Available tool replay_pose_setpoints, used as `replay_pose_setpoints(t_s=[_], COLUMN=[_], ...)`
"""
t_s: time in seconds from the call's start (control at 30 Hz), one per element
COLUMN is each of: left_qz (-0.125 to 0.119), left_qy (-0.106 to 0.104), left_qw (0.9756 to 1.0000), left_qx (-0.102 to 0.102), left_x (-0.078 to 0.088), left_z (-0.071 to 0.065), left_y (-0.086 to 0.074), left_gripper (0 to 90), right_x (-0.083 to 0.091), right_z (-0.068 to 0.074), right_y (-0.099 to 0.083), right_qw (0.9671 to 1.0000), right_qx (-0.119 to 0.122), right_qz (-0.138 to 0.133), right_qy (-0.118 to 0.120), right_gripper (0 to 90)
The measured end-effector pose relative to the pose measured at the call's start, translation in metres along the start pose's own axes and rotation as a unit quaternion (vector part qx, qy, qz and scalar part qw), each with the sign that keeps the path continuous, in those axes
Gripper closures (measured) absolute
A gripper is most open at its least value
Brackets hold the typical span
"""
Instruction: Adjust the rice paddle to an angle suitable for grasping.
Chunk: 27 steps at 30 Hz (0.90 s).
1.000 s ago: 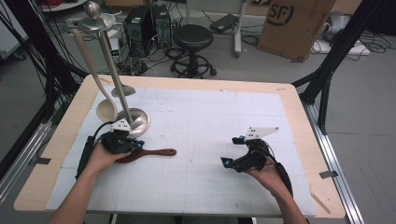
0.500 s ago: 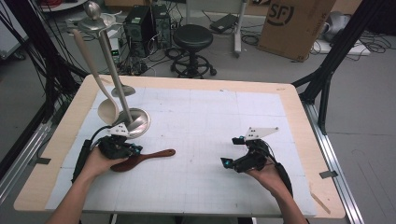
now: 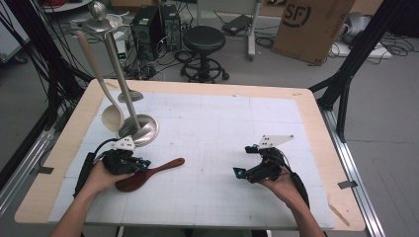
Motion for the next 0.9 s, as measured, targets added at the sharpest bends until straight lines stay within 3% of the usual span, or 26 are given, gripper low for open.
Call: replay_pose_setpoints(t_s=[0.13, 0.33, 0.57, 0.9], left_qz=[-0.009, -0.033, -0.035, -0.02], left_qy=[0.001, -0.005, -0.022, -0.026], left_qw=[0.9999, 0.9994, 0.999, 0.9991], left_qx=[-0.005, -0.012, -0.018, -0.025], left_x=[0.001, 0.003, -0.005, -0.015], left_z=[-0.001, -0.008, -0.017, -0.024], left_y=[0.003, 0.012, 0.017, 0.014], left_gripper=[89.2, 80.3, 71.8, 65.2], right_x=[-0.001, -0.002, -0.003, -0.004], right_z=[0.0, 0.0, 0.001, 0.003], right_y=[-0.001, -0.002, -0.002, -0.002], right_qw=[1.0, 1.0, 1.0, 1.0], right_qx=[-0.002, -0.003, 0.0, -0.001], right_qz=[0.002, 0.003, 0.004, 0.005], right_qy=[0.001, 0.001, 0.002, 0.003], right_gripper=[0.5, 0.5, 0.5, 0.5])
Point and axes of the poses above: each handheld gripper's, and its own axes: x roughly backward along the jaws, y roughly out of its top, z roughly to its left, the point moved 10 cm from there along -x, roughly forward along the jaws
